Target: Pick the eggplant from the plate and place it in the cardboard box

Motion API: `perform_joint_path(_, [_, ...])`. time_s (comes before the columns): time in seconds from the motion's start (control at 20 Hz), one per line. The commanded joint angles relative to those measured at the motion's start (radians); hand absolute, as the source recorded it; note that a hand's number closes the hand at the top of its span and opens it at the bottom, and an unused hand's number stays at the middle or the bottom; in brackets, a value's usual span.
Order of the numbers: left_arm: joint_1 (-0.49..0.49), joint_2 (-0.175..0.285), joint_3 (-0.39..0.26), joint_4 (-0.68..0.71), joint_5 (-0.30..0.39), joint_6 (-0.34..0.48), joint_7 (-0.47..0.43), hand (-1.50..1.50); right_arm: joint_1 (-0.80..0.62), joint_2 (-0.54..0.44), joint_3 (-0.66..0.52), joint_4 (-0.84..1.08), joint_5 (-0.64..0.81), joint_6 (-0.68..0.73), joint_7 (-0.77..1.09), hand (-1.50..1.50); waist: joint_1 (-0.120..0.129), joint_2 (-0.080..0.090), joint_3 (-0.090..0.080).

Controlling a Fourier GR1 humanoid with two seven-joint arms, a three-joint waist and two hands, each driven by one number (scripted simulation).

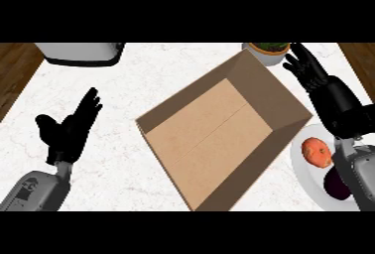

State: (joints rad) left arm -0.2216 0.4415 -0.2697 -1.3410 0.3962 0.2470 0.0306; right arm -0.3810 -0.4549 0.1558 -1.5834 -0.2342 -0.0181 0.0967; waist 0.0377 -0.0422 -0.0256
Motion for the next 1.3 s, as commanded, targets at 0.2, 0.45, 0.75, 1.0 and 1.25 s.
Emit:
perform_joint_path(0.2, [-0.020,0.042,-0.043,-0.075,-0.078,-0.028,-0.065,0.00,0.235,-0.014,-0.185,0.198,0.149,-0.408,0.203,-1.50,-0.144,0.031,0.024])
perform_joint_path(0.45, [-0.047,0.046,-0.079,-0.094,-0.103,-0.054,-0.063,0.00,0.394,-0.184,-0.097,0.376,0.455,-0.494,0.268,-1.50,-0.144,0.071,0.012])
perform_joint_path(0.75, [-0.038,0.025,-0.158,-0.133,-0.135,-0.082,-0.049,0.00,0.462,-0.257,0.061,0.363,0.791,-0.606,0.533,-1.50,-0.058,0.041,0.011])
perform_joint_path(1.0, [-0.065,-0.008,-0.182,-0.138,-0.159,-0.061,-0.018,0.00,0.403,-0.311,0.123,0.198,0.920,-0.418,0.888,-1.50,-0.047,0.034,0.011])
perform_joint_path(1.25, [-0.057,-0.019,-0.189,-0.154,-0.165,-0.058,-0.005,0.00,0.329,-0.234,0.190,-0.042,0.887,-0.166,1.194,-1.50,-0.040,0.030,0.016])
